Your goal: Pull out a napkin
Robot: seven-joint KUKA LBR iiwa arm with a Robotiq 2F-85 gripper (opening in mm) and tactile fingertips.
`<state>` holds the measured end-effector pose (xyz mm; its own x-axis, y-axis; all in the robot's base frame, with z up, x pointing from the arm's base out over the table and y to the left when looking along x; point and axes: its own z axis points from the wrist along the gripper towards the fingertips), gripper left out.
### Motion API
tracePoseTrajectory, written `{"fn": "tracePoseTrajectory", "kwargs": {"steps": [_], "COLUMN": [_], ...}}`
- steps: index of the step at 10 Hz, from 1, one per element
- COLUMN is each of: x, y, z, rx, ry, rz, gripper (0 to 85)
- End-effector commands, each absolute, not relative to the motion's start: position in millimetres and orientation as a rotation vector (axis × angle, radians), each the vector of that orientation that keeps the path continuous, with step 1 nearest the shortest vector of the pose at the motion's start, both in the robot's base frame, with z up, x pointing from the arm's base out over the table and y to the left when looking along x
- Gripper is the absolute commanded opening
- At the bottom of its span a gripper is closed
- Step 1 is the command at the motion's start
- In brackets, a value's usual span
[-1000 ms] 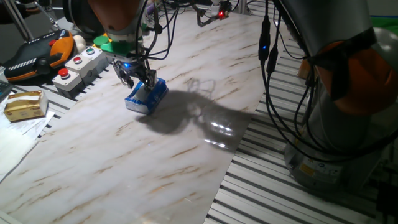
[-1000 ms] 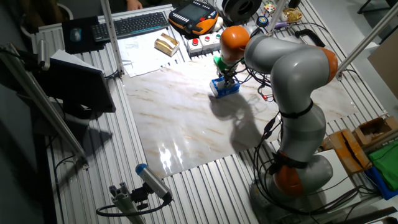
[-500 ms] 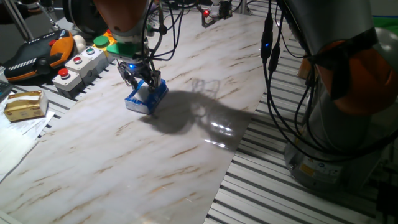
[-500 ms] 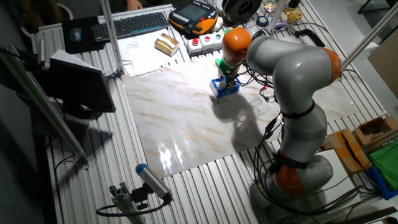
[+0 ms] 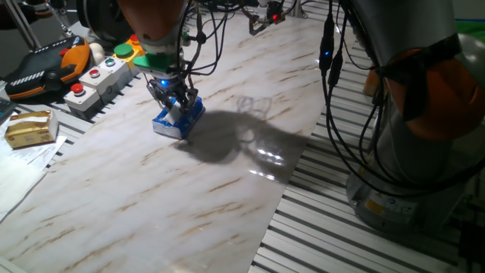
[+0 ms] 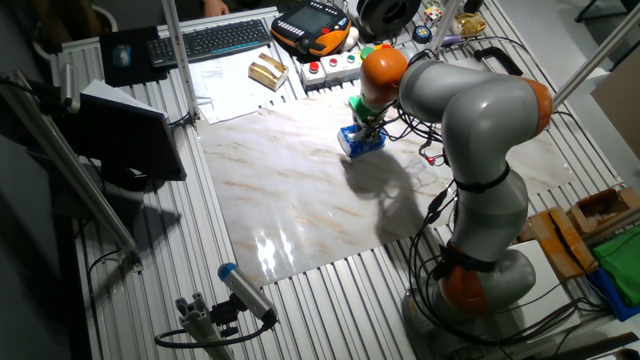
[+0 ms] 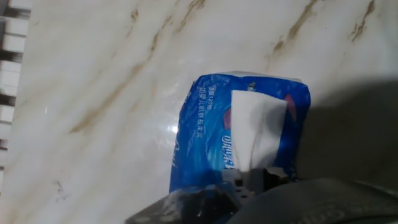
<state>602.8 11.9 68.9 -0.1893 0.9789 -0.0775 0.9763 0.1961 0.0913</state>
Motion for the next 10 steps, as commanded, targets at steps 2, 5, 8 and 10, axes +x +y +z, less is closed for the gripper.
{"fn": "tracePoseTrajectory", "kwargs": {"steps": [2, 5, 8, 10], "x": [601, 598, 597, 595], "y": [12, 10, 10, 9], "z": [73, 79, 85, 94], "rx": [1.908, 1.886, 1.882, 1.878], "ry": [2.354, 2.378, 2.384, 2.388], "rz": [0.033, 0.039, 0.027, 0.012], "gripper": [11.0, 0.7, 0.7, 0.7]}}
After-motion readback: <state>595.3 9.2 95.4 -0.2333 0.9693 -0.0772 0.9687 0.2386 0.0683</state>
